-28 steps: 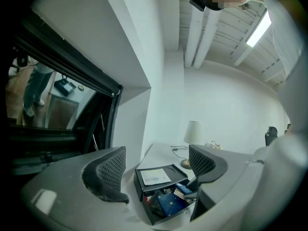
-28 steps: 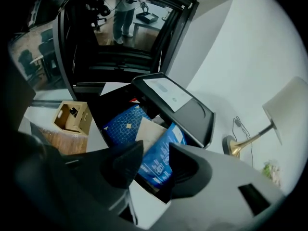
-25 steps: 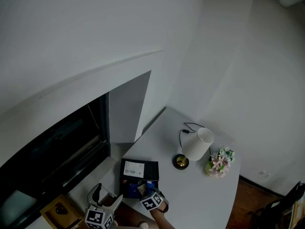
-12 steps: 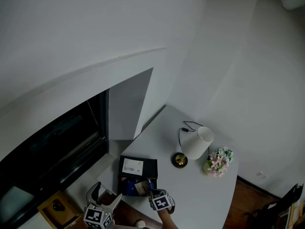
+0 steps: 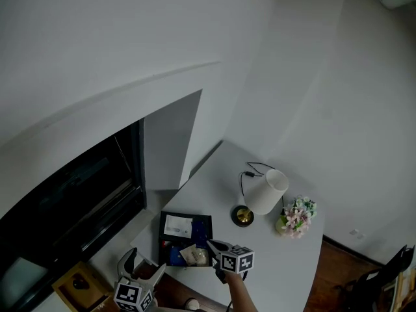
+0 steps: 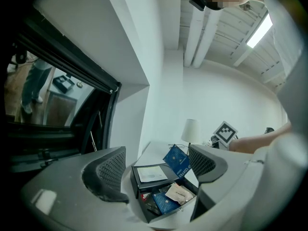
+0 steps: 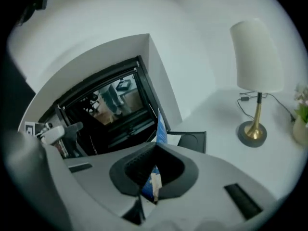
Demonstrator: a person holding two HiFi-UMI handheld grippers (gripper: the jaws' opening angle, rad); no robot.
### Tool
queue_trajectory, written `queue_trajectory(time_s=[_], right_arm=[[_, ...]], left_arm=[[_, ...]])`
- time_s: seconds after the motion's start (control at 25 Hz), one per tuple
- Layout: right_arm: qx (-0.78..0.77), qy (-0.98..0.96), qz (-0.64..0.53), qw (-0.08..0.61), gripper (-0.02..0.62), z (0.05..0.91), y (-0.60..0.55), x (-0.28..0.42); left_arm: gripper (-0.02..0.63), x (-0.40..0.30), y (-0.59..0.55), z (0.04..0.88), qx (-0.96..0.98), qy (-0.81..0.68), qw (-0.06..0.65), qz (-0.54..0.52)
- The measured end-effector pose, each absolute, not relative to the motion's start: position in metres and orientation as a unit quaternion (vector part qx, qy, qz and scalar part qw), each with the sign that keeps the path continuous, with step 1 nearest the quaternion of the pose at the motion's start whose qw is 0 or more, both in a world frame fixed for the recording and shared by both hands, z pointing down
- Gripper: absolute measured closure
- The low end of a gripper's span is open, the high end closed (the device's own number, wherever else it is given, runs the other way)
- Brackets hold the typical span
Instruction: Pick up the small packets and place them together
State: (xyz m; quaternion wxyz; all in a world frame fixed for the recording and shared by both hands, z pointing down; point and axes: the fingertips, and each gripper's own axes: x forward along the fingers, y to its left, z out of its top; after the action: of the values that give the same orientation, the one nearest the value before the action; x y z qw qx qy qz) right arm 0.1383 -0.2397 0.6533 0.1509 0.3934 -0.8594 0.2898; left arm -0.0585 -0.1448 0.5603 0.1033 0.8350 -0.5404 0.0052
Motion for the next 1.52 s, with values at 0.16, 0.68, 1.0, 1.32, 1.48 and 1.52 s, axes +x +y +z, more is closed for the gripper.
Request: queue_trajectory(time_s=[0.16, 0.68, 1.0, 1.32, 1.48, 1.52], right_arm=[[0.391, -0.843, 0.358, 0.094, 0.588, 0.675, -0.282, 0.139], [0.568, -0.716, 0.310, 0.262, 0.541, 0.750, -0.320, 0.188], [0.516, -0.836, 0.175, 0.063, 0.291, 0.638, -0.296, 0.162], [0.477, -0.873, 0.044, 0.087, 0.293, 0.586, -0.222, 0.138], [0.468, -0.879, 0.049, 0.082, 0.295, 0.590, -0.212, 0.132], [0.466, -0.880, 0.050, 0.078, 0.295, 0.589, -0.212, 0.132]], left_arm=[[0.195, -0.059, -0.145, 0.554, 0.834, -0.543, 0.096, 0.008], [0.195, -0.069, -0.148, 0.551, 0.826, -0.556, 0.092, 0.010], [0.195, -0.071, -0.154, 0.552, 0.826, -0.556, 0.090, 0.010], [0.195, -0.064, -0.162, 0.552, 0.834, -0.546, 0.085, 0.006], [0.195, -0.058, -0.165, 0.550, 0.840, -0.537, 0.081, 0.008], [0.195, -0.056, -0.166, 0.549, 0.841, -0.536, 0.079, 0.009]])
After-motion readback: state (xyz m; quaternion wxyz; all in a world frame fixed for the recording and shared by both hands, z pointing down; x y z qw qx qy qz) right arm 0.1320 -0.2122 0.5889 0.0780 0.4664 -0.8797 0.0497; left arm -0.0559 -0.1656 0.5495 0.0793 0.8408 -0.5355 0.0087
